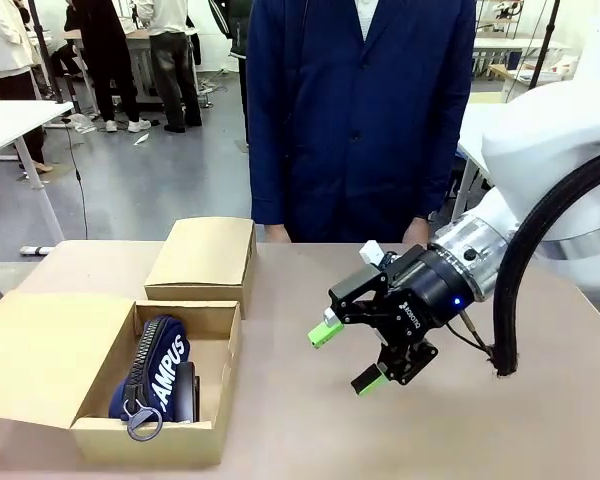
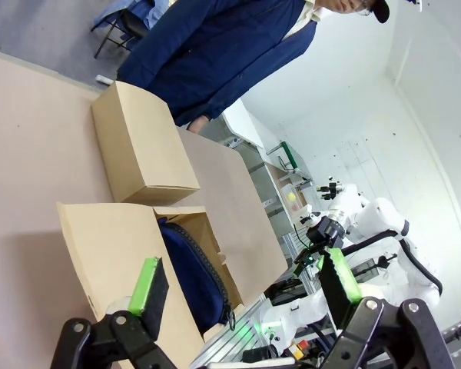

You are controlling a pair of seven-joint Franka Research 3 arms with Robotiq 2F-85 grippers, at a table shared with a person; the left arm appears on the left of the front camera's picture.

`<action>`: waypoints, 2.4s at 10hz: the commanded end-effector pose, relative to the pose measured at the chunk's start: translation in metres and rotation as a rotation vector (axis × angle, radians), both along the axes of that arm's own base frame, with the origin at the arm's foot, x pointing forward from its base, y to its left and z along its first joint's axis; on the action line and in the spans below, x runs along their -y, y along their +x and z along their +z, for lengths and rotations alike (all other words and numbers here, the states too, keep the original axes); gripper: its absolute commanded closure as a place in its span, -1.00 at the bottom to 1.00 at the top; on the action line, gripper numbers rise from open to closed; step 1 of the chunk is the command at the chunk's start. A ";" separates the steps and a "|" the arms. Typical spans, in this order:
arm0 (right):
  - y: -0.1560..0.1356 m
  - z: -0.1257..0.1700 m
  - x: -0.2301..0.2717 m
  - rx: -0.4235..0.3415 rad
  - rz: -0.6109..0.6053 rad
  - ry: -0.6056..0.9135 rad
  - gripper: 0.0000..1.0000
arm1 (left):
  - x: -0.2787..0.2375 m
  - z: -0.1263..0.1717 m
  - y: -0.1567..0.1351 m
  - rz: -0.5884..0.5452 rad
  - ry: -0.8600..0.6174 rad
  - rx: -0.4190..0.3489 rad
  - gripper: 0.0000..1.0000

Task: Place items inside the box.
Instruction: Pick up a Pencil pouch or Stapler and place it inside the Mailer Box closest to the robot, then close the lid of the Mailer Box closest to the robot.

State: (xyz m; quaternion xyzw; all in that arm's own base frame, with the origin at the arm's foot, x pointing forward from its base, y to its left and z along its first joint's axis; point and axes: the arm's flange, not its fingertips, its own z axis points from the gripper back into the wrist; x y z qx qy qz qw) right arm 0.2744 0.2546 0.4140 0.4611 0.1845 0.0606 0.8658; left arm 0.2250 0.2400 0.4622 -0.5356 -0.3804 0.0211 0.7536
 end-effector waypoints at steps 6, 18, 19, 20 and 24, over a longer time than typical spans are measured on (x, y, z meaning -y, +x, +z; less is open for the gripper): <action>0.017 0.042 0.166 0.261 -0.596 0.154 -1.00 | 0.001 0.002 0.001 0.001 -0.010 0.034 -1.00; -0.015 0.046 0.379 -0.100 -0.595 0.386 -1.00 | 0.001 0.002 0.001 0.001 -0.010 0.034 -1.00; -0.015 0.046 0.379 -0.100 -0.595 0.386 -1.00 | 0.001 0.002 0.001 0.001 -0.010 0.034 -1.00; -0.015 0.046 0.379 -0.100 -0.595 0.386 -1.00 | 0.001 0.002 0.001 0.001 -0.010 0.034 -1.00; -0.015 0.046 0.379 -0.100 -0.595 0.386 -1.00 | 0.001 0.002 0.001 0.001 -0.010 0.034 -1.00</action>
